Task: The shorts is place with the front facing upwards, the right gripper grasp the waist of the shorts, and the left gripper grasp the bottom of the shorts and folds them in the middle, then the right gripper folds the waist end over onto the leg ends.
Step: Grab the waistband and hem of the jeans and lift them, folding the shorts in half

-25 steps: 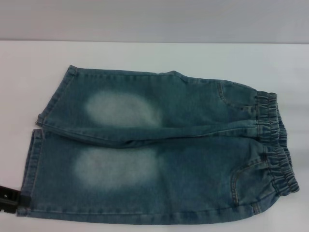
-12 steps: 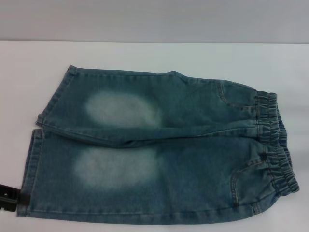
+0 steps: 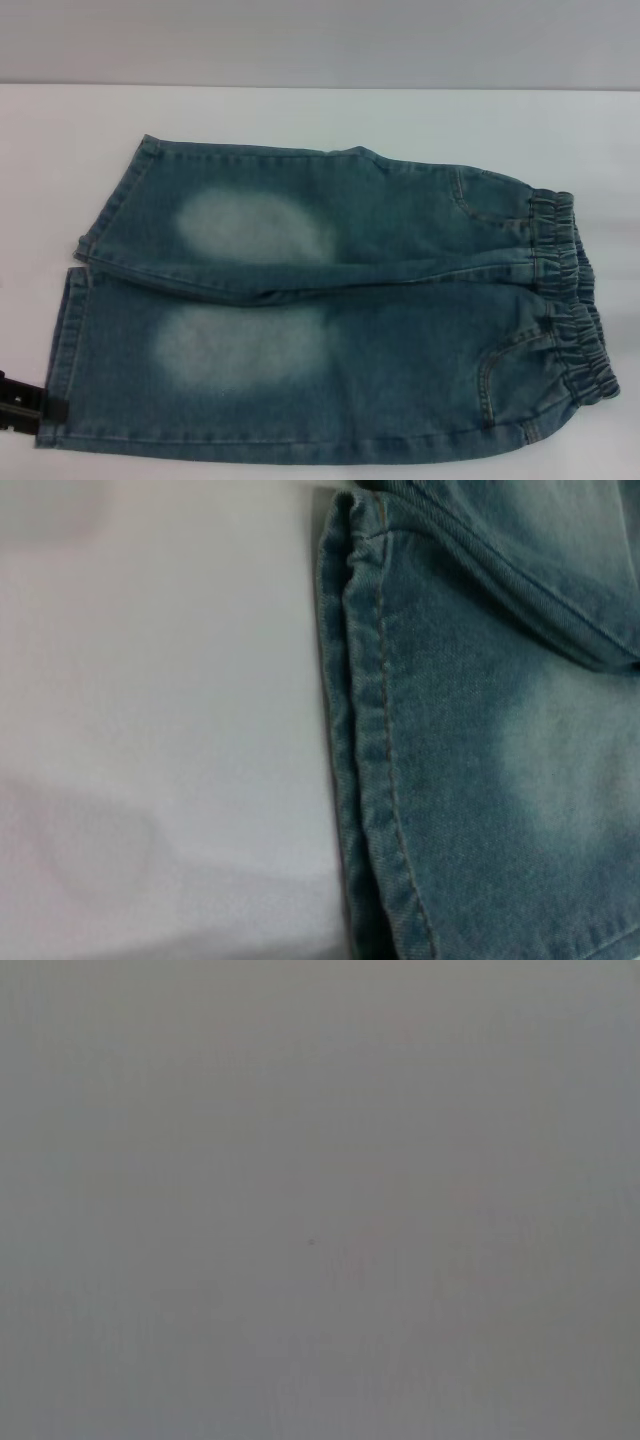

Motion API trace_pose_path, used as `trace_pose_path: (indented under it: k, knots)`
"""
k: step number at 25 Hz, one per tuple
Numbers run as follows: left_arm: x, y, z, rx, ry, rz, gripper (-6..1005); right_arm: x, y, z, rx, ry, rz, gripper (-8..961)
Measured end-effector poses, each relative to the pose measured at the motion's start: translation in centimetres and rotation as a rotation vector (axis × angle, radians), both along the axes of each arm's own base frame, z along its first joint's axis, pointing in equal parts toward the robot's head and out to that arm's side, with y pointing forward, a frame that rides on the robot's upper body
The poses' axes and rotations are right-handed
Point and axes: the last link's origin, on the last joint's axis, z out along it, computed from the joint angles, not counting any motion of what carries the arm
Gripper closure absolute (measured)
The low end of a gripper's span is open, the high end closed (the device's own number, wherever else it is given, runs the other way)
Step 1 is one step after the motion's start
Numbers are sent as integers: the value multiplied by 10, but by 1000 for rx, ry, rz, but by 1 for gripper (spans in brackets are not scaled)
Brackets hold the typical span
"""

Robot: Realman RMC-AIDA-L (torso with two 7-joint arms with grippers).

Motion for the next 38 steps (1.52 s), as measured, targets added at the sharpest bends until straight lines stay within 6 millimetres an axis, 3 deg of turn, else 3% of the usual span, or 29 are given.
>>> trace_pose_path:
  k: [21, 38]
  knots:
    - [18, 5, -7, -3, -91, -68, 430, 1, 0, 1, 0, 4, -6, 388]
    - [8, 1, -7, -40, -1, -91, 431, 3, -3, -3, -8, 13, -14, 389]
